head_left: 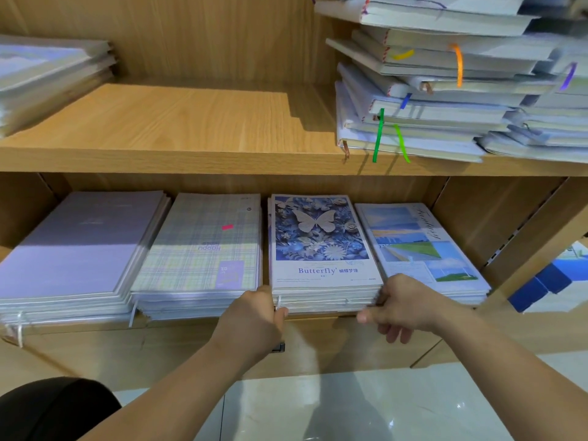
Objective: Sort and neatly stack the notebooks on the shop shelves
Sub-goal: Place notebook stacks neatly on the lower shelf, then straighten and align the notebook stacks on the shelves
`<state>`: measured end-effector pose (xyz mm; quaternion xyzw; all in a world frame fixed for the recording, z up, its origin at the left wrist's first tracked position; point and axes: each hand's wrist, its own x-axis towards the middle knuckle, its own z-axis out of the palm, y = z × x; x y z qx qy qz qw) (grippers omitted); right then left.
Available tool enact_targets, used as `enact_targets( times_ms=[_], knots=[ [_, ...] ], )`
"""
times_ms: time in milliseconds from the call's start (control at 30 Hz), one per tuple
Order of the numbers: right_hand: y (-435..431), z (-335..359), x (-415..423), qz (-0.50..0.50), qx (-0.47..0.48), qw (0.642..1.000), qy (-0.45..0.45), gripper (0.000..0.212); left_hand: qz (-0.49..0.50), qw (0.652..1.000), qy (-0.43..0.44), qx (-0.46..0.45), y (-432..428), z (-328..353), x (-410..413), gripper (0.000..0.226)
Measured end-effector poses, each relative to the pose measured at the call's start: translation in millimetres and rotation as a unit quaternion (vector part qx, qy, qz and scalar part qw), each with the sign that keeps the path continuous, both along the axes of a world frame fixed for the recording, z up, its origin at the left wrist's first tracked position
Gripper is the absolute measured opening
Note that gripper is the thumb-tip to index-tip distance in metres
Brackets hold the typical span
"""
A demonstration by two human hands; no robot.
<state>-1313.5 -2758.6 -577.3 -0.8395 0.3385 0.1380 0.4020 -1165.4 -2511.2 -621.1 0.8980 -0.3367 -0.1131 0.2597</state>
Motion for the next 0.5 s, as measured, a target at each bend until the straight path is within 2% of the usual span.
enact_targets(
  times_ms=[133,233,300,400,500],
  knots=[
    [9.3,-14.4,4.7,-0.041,-0.084,0.996,0.003,0.027,0.027,1.0,-0.007,-0.012,2.5,-7.8,-5.6,0.023],
    [16.2,-21.2,7.4,-0.074,-0.151,0.986,-0.004,0.027,0.028,0.999,0.012,-0.032,3.4,-8.8,-6.7,0.023],
    [20.9,-21.6,6.6,-0.086,-0.179,0.98,-0.004,0.028,0.024,0.999,0.025,-0.008,2.6,-5.8,-6.7,0.023],
    [30.0,-11.6,1.9,-0.09,-0.197,0.976,0.022,0.027,0.009,0.997,0.082,0.013,7.2,-0.1,-13.0,0.02],
    [42.9,11.8,-6.5,-0.081,-0.191,0.977,0.052,0.026,-0.02,0.997,0.062,0.03,24.2,5.4,-22.3,0.024]
  ],
)
